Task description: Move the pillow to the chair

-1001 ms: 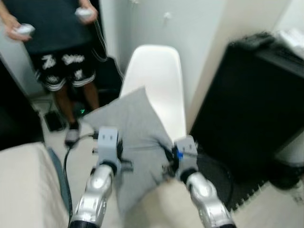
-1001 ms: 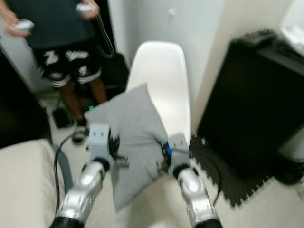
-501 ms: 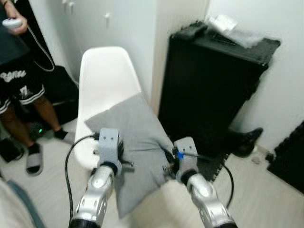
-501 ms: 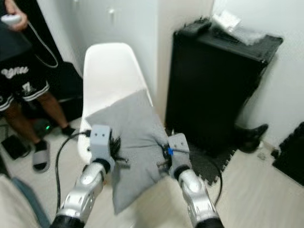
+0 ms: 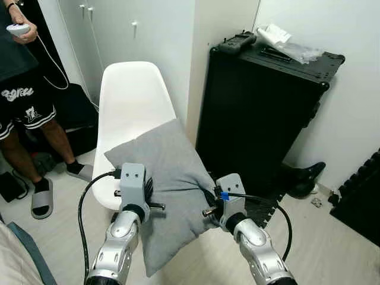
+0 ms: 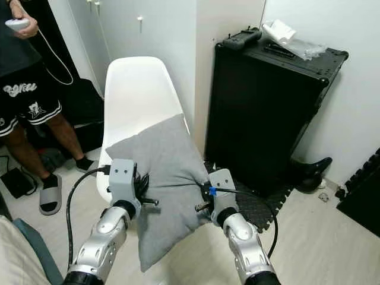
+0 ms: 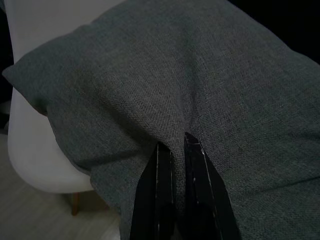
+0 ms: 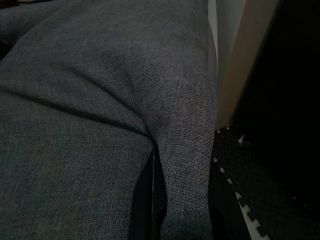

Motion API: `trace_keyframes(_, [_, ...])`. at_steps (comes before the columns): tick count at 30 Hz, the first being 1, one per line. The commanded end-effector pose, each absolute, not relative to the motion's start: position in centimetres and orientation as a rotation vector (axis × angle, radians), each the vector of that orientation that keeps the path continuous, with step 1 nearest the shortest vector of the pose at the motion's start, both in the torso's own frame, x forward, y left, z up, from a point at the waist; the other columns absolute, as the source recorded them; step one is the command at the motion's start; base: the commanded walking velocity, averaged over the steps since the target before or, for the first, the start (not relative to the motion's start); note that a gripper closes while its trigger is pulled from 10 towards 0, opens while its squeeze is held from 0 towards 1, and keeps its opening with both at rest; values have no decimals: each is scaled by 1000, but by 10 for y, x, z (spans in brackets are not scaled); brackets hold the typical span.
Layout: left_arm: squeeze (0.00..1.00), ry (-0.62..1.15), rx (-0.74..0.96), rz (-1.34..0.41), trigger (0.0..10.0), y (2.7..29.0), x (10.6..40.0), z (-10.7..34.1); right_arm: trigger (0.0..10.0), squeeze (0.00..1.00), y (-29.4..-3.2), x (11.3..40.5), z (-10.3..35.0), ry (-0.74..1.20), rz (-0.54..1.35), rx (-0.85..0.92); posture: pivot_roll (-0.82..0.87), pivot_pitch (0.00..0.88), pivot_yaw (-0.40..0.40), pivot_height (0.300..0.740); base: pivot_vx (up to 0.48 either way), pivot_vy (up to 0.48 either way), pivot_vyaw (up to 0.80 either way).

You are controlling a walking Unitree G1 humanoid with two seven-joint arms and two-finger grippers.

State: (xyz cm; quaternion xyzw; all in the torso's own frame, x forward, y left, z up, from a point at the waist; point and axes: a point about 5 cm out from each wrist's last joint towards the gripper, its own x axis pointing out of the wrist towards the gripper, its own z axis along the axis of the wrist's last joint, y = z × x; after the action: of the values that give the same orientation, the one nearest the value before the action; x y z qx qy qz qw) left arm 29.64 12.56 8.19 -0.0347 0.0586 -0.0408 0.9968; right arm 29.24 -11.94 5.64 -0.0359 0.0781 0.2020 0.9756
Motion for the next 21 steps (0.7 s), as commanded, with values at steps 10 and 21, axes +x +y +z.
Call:
trace_keyframes(10, [0,57,-52,-60,10000,133,297,91,10000,0,-123,292,58,128,403,-82,17,93,-2,740,372,0,0])
trace_keyframes(21, [0,54,-51,-60,10000,134,297,92,10000,0,-122,290,57,129,413,-82,19,96,0,740,356,0,0])
